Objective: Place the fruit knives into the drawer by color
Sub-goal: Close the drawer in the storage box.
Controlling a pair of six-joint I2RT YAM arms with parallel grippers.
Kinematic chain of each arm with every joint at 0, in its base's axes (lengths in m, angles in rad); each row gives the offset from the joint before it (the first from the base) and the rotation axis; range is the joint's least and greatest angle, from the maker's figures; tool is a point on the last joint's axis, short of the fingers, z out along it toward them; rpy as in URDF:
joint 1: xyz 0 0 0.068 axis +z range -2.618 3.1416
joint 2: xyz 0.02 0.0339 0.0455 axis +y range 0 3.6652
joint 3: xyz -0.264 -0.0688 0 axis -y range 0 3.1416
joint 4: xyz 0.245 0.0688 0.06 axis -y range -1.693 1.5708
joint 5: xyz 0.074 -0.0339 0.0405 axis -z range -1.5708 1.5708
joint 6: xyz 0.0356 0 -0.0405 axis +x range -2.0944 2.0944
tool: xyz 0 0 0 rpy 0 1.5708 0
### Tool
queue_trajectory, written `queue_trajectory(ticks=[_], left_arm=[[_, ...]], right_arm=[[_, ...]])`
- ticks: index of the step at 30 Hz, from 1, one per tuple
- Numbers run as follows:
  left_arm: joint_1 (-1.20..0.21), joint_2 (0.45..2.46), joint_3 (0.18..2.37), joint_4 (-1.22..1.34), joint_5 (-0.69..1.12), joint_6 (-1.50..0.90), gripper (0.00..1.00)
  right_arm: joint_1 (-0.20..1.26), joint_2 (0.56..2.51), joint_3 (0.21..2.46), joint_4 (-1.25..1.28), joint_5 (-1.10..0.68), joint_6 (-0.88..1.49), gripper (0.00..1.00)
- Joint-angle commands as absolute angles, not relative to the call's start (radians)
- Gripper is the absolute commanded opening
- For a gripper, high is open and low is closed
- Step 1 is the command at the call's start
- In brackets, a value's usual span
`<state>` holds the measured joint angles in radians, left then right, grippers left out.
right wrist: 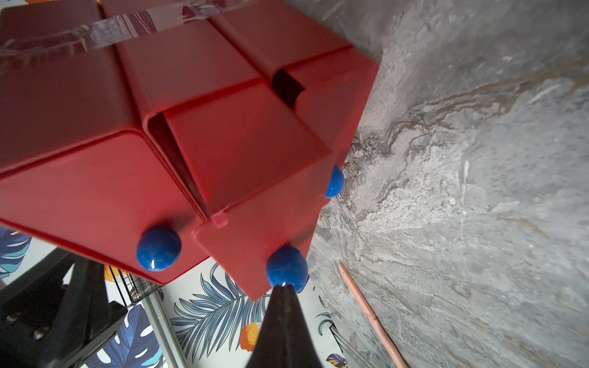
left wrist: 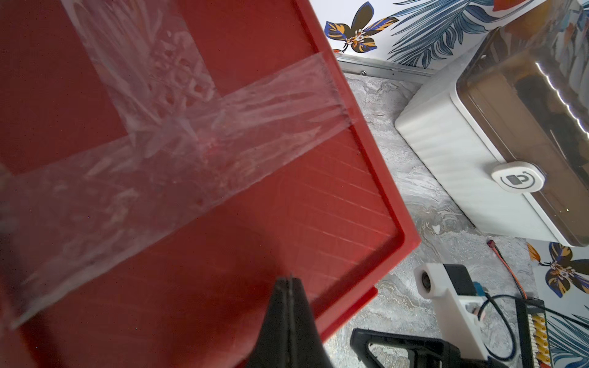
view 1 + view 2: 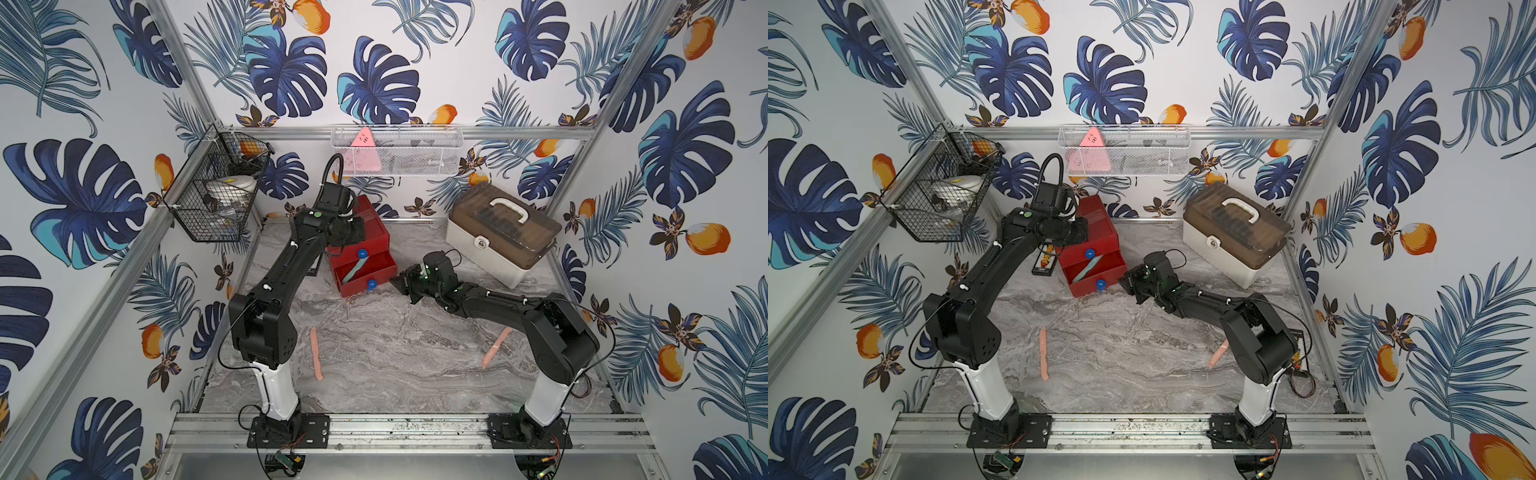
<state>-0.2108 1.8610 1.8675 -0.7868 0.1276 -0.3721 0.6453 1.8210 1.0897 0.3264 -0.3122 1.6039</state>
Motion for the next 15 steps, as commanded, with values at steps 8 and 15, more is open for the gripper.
queue_trajectory(ticks=[8,15], left_arm=[[-0.177,1.875,1.795,-0.732,0.174,-0.395,0.0],[-0.173,1.876,1.789,-0.733,0.187,-0.399,0.0]], right_arm=[[0.647,1.902,1.157,0.413,-0.314,1.624,0.0],[0.65,1.971,1.218,0.444,-0.31,1.632,0.0]])
